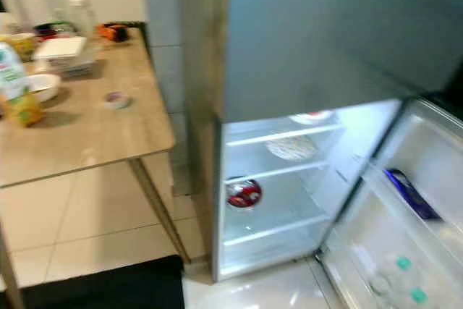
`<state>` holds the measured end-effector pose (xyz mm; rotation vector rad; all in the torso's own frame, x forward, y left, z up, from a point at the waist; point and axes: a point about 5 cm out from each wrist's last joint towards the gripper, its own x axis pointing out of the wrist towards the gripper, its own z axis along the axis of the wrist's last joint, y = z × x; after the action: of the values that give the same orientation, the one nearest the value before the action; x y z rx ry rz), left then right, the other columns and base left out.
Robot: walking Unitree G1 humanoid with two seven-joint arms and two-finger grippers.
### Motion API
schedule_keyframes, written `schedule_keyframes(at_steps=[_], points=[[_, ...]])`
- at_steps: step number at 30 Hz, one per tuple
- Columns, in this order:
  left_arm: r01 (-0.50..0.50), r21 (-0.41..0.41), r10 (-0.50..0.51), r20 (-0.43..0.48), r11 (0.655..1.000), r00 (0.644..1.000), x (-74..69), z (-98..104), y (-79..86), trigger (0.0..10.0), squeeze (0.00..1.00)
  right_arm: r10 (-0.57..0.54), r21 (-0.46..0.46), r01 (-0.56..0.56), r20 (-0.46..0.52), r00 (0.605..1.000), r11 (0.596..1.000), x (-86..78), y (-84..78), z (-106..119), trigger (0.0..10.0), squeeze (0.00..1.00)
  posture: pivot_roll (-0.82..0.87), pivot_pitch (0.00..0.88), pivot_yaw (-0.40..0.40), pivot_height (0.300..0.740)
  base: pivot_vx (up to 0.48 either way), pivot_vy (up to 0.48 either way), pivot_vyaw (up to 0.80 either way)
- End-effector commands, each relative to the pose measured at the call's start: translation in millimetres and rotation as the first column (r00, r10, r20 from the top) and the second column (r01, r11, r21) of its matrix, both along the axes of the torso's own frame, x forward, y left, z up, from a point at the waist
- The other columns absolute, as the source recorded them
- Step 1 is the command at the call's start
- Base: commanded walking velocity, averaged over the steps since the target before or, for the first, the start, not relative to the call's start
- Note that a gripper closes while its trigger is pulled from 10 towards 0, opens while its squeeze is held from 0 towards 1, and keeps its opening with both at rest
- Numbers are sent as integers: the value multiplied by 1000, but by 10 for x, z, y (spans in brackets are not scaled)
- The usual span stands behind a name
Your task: Restocking fridge
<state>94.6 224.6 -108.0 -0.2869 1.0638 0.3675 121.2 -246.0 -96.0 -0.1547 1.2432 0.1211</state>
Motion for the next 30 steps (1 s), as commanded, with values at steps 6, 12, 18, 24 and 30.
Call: schedule_keyframes(at_steps=[6,12,18,24,30], points=[[41,92,-43,23,995,999,125,76,176,10000,0,-20,-48,23,55,998,999,139,-103,72,10000,0,-113,0,-14,740,0,0,-760],[19,98,-23,40,995,999,131,78,164,10000,0,40,-35,-39,45,998,999,169,3,53,10000,0,-100,0,-16,740,0,0,-765],[65,123,-65,-1,990,998,32,40,112,10000,0,78,-24,-77,71,994,997,253,155,44,10000,0,-108,0,9,740,0,0,-771],[102,92,-103,16,991,995,80,35,27,10000,0,46,-50,-44,42,998,998,137,71,20,10000,0,-102,0,22,740,0,0,-775],[102,93,-108,57,990,993,228,101,140,10000,0,30,-48,-29,27,999,998,56,49,-1,10000,0,-109,0,16,740,0,0,-779]])
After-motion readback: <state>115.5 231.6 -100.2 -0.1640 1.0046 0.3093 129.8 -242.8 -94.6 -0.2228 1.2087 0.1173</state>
